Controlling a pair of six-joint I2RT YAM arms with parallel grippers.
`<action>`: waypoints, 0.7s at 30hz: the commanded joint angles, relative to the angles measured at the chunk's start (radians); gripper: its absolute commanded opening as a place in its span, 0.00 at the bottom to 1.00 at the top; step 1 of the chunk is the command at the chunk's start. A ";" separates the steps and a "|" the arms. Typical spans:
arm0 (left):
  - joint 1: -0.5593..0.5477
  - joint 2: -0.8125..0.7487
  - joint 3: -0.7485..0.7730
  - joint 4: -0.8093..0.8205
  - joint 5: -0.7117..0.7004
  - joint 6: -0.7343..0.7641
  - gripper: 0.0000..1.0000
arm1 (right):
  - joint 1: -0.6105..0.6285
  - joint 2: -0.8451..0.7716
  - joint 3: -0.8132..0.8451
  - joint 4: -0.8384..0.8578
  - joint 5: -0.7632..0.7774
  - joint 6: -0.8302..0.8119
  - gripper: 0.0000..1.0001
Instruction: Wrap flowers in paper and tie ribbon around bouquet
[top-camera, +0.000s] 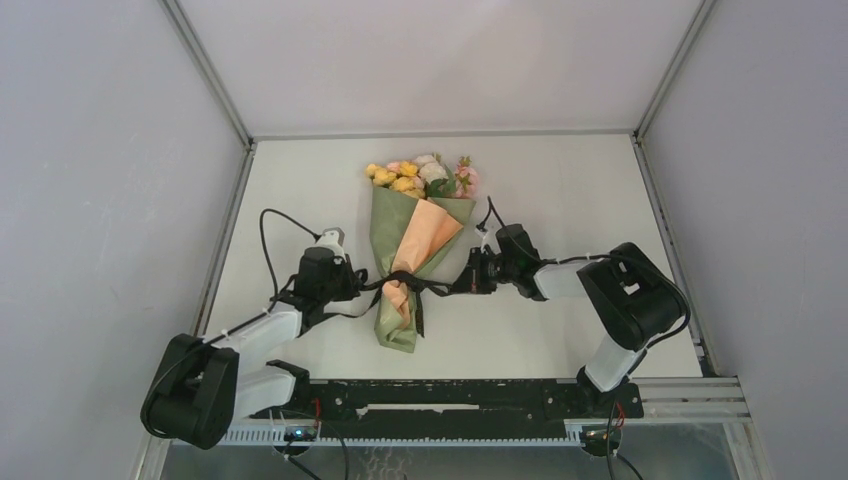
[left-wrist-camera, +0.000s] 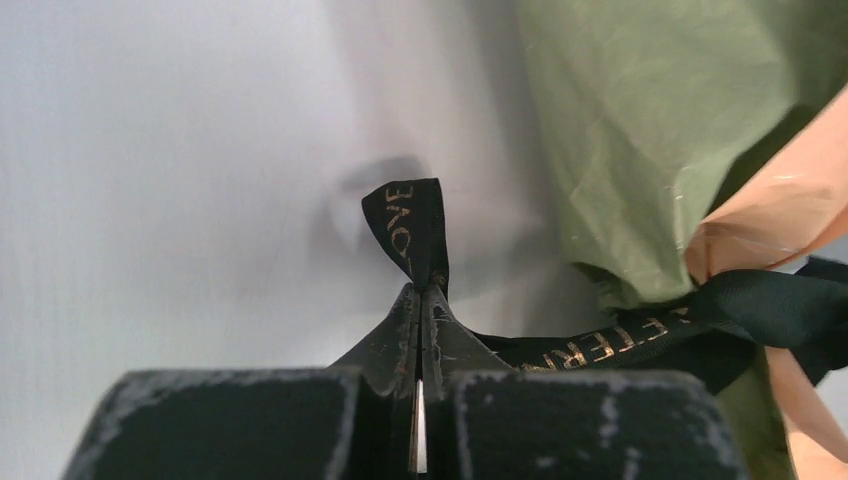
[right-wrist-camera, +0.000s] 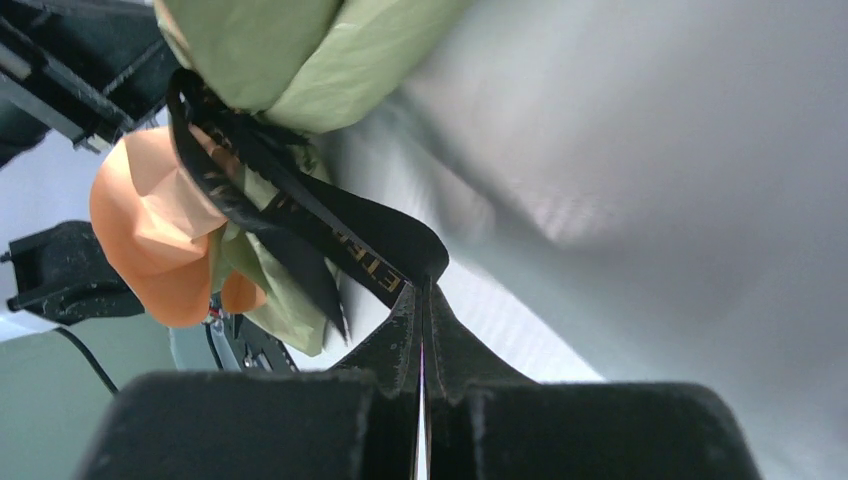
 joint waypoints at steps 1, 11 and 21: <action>0.008 0.007 0.021 -0.047 -0.053 -0.036 0.00 | -0.064 -0.013 -0.003 -0.030 -0.027 -0.054 0.00; 0.009 -0.049 -0.001 -0.067 -0.102 -0.060 0.00 | -0.099 -0.006 -0.010 -0.046 -0.041 -0.061 0.00; 0.041 -0.070 -0.005 0.180 -0.093 0.068 0.00 | -0.107 0.013 -0.024 -0.041 -0.078 -0.059 0.00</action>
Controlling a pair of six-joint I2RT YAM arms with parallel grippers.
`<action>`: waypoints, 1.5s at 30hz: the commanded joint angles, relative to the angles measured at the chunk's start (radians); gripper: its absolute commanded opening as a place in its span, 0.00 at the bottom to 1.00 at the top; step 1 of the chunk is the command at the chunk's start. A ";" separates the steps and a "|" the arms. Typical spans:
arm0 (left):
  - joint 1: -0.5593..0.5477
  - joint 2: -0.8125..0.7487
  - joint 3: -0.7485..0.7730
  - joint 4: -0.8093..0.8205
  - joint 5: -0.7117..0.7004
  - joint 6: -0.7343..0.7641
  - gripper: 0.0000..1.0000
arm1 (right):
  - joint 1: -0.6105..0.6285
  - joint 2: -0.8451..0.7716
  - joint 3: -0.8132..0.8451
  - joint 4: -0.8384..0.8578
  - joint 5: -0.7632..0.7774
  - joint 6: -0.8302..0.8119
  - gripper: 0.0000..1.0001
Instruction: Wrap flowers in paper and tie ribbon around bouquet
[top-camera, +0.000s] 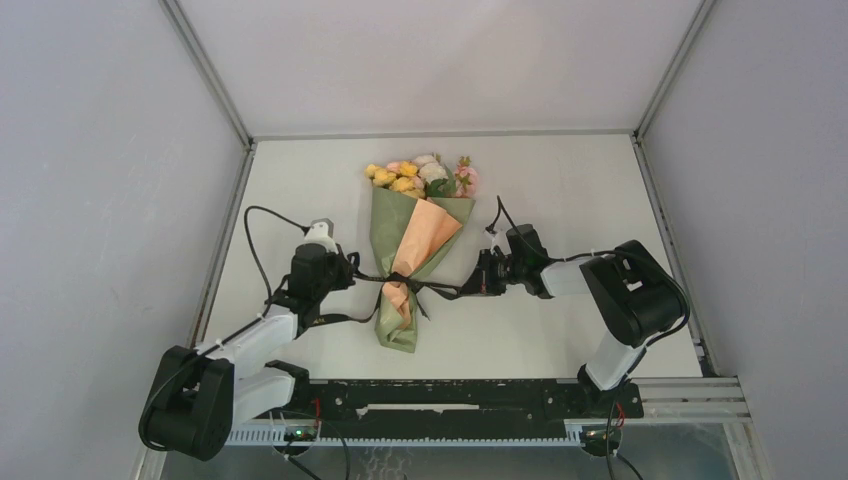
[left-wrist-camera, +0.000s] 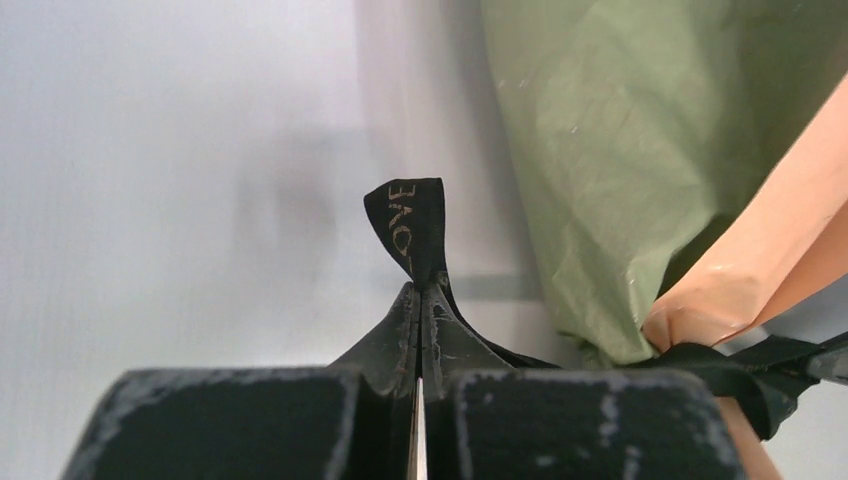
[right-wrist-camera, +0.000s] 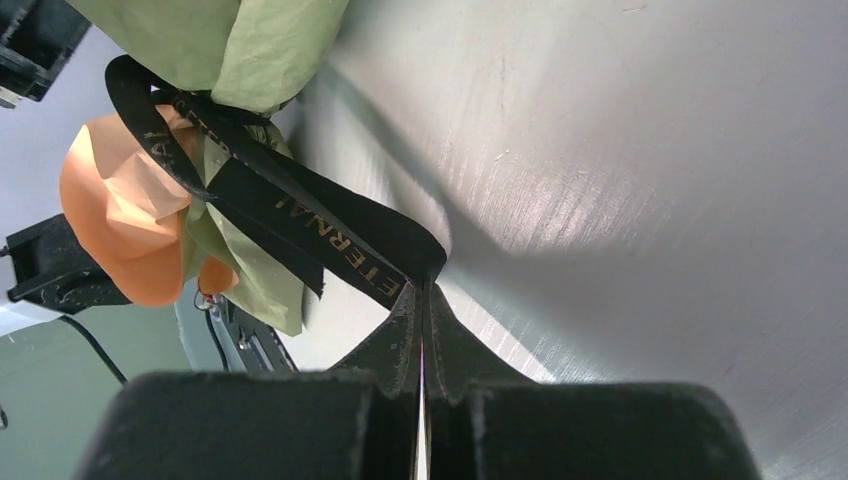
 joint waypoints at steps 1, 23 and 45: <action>0.012 -0.014 -0.006 0.144 -0.012 0.082 0.00 | -0.012 0.000 -0.004 0.006 0.002 -0.016 0.00; -0.102 -0.035 -0.087 0.207 0.006 0.069 0.00 | 0.238 -0.335 0.101 -0.374 0.500 -0.196 0.54; -0.126 0.006 -0.078 0.214 -0.009 0.081 0.00 | 0.264 0.057 0.144 0.210 0.048 -0.106 0.47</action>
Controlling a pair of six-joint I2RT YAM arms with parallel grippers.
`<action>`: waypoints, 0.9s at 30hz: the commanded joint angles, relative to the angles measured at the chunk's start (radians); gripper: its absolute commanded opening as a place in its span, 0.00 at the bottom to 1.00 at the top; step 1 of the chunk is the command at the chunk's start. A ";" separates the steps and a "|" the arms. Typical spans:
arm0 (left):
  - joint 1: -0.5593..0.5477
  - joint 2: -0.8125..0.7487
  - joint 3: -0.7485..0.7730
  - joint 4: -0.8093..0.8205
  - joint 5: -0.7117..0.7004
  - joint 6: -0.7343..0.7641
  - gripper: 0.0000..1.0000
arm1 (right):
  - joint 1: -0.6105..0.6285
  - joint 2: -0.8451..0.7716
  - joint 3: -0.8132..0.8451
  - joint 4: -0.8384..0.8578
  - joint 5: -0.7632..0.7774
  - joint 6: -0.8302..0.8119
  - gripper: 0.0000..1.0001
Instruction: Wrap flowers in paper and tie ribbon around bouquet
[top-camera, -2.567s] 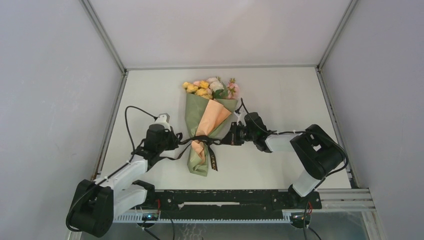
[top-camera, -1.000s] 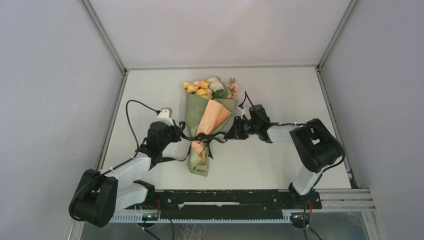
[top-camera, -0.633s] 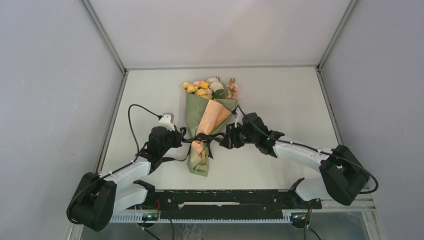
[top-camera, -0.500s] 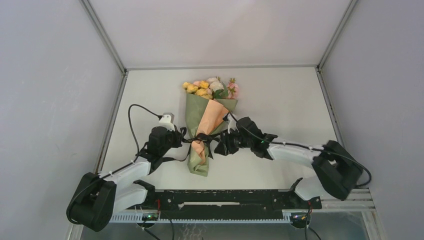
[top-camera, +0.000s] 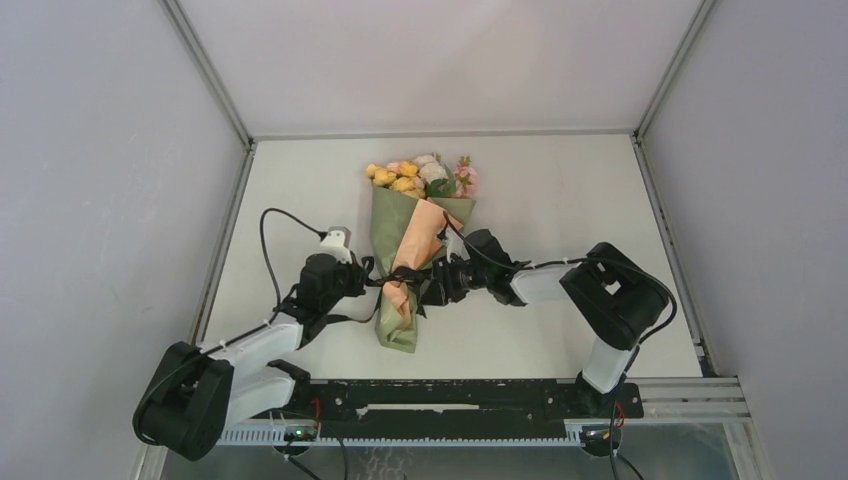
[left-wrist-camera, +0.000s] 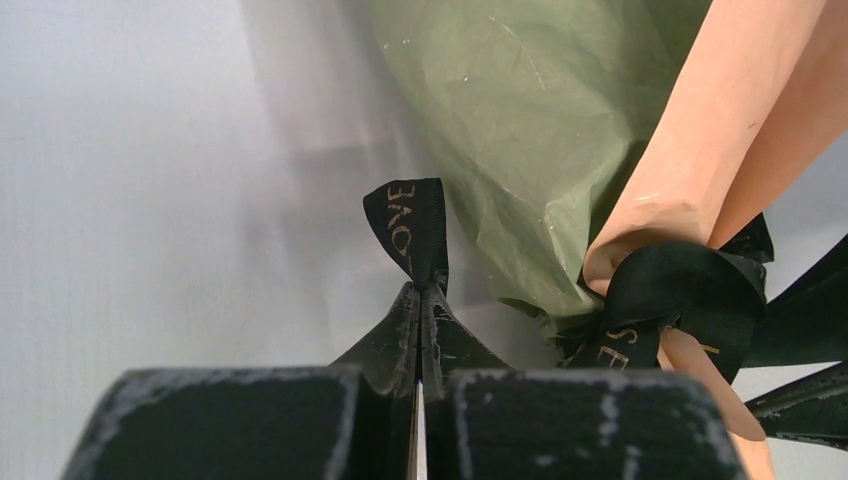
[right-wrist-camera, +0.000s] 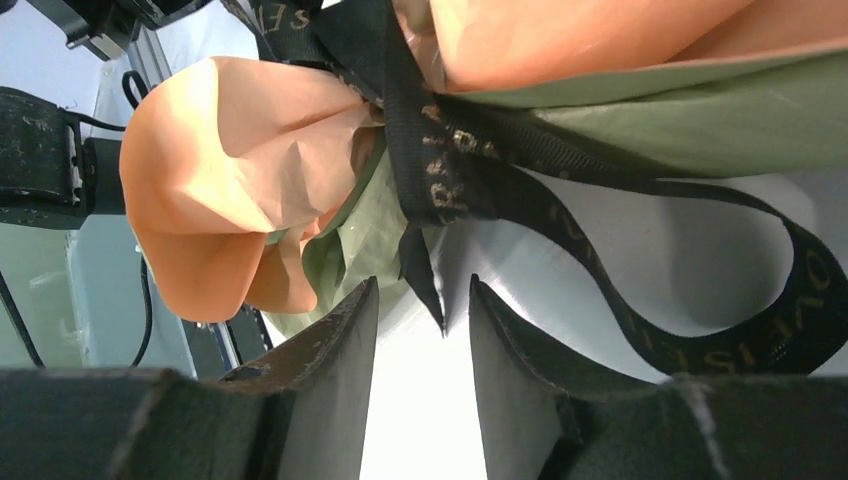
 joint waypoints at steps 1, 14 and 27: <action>-0.006 0.018 -0.006 0.047 -0.013 0.006 0.00 | -0.015 0.037 0.039 0.132 -0.038 0.034 0.47; -0.007 0.029 0.009 0.078 -0.022 0.020 0.00 | -0.024 0.059 0.072 0.080 -0.113 -0.014 0.00; -0.007 0.041 0.027 0.102 -0.017 0.042 0.00 | 0.140 -0.114 0.023 -0.460 -0.017 -0.211 0.00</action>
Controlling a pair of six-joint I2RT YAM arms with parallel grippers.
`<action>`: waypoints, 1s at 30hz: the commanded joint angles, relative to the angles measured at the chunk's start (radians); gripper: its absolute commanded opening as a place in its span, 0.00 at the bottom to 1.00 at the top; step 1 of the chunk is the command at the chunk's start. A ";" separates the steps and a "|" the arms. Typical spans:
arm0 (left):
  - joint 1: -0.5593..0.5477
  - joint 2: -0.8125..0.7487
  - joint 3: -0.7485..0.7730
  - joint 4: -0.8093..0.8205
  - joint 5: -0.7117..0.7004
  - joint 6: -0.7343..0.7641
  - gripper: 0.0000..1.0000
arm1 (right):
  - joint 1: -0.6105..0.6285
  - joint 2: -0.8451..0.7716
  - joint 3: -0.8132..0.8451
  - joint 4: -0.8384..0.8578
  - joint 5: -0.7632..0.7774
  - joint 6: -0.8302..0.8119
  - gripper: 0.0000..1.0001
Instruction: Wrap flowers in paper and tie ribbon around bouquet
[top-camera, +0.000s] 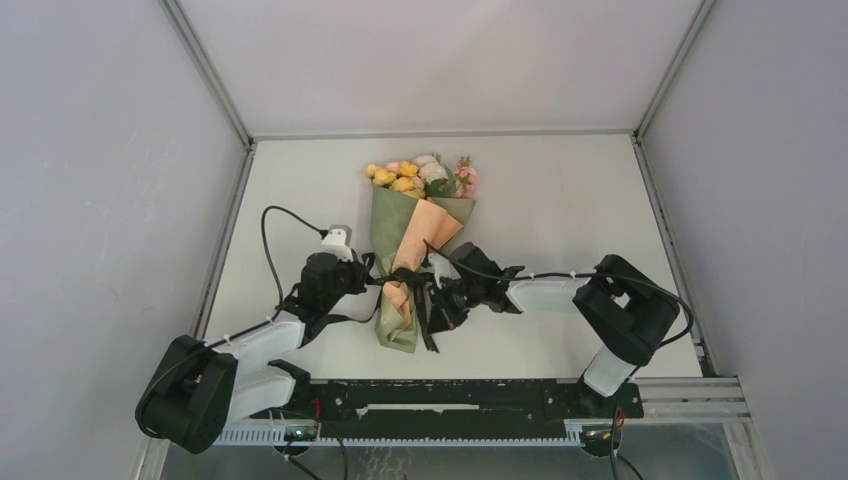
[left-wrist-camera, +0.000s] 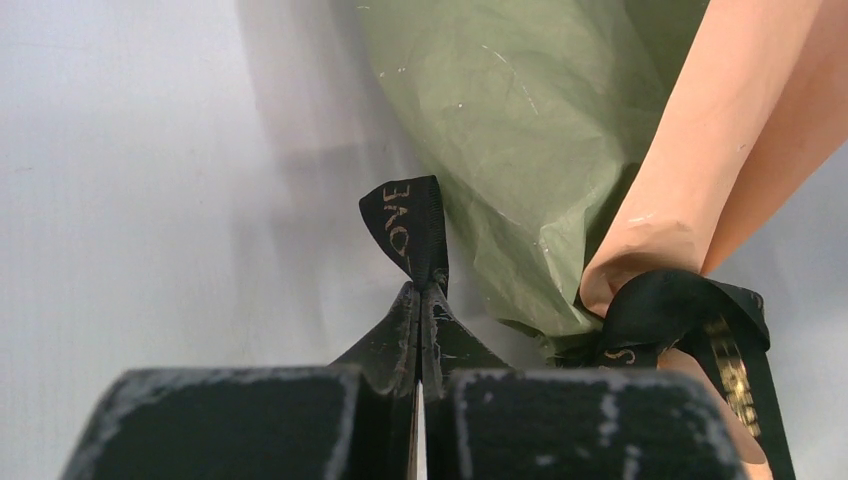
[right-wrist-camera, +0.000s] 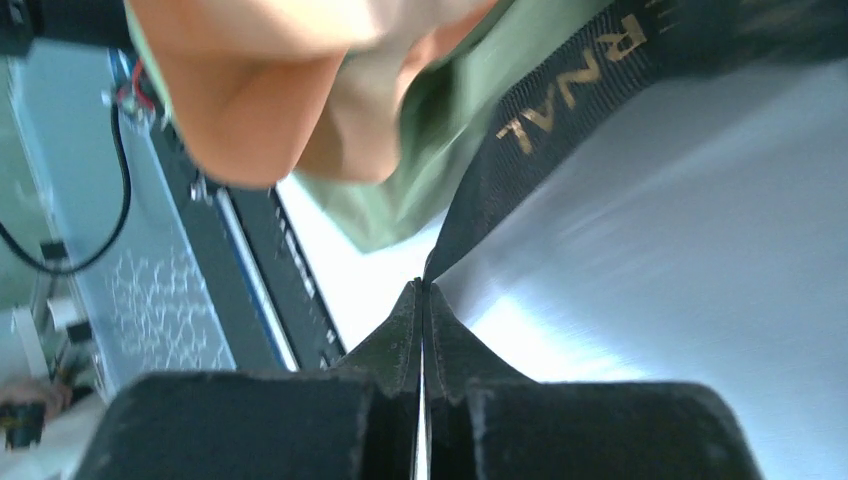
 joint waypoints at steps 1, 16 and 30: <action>-0.005 0.002 0.027 0.038 -0.010 0.030 0.00 | 0.048 -0.056 -0.016 -0.181 0.024 -0.071 0.00; -0.006 0.005 0.018 0.057 0.003 0.036 0.00 | -0.129 -0.272 -0.017 -0.230 0.105 -0.127 0.54; -0.007 -0.008 0.014 0.051 -0.003 0.038 0.00 | -0.189 0.017 0.101 0.077 0.112 -0.241 0.73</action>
